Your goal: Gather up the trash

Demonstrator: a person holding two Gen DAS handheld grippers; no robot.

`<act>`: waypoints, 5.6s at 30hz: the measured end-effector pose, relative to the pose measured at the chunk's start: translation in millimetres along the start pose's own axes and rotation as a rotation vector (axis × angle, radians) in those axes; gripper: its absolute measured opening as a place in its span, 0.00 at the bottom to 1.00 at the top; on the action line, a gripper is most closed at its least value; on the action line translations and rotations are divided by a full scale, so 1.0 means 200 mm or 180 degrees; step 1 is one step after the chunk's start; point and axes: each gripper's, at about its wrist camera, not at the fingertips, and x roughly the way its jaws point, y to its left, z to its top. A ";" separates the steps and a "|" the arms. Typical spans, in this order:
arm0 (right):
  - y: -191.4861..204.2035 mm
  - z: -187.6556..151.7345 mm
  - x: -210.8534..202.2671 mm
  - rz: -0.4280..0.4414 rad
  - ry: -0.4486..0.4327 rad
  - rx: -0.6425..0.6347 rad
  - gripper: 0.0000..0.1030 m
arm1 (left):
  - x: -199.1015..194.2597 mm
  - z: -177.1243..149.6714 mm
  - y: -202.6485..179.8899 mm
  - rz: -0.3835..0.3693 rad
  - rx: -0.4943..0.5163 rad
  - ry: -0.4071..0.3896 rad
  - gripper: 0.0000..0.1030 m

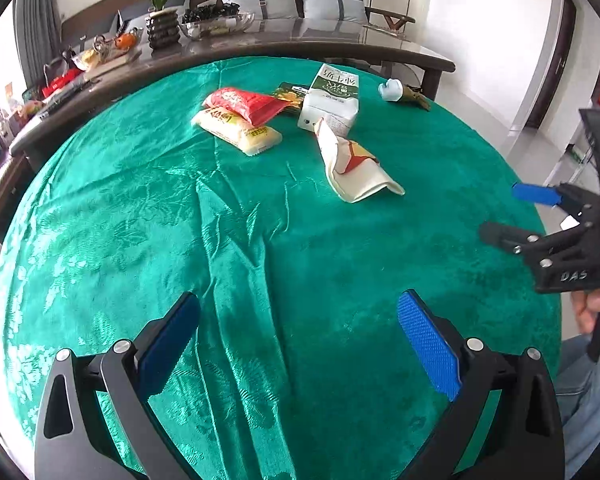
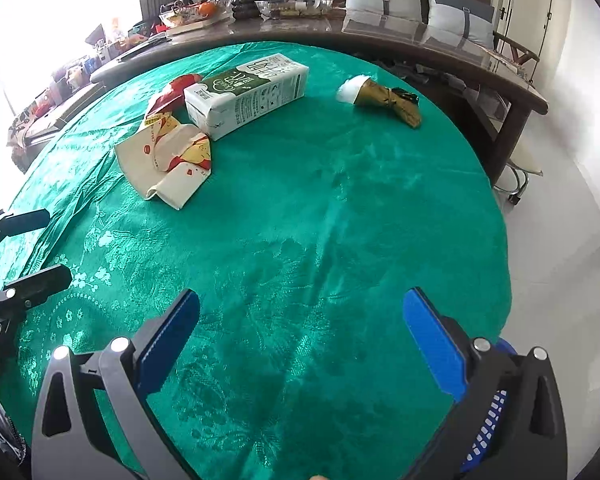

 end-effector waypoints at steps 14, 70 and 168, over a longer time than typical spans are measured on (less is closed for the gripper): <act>-0.14 -0.02 -0.06 -0.0067 -0.0157 0.0169 0.96 | 0.38 0.37 -0.22 -0.0097 0.0384 0.0147 0.95; 0.09 0.08 -0.14 0.0240 -0.0109 0.0446 0.46 | -0.07 0.22 0.06 -0.0546 0.0320 0.0047 0.12; -1.17 -0.46 -0.50 -0.0332 0.0256 0.1414 0.34 | 0.13 0.35 -1.41 -0.1284 0.1075 0.0222 0.03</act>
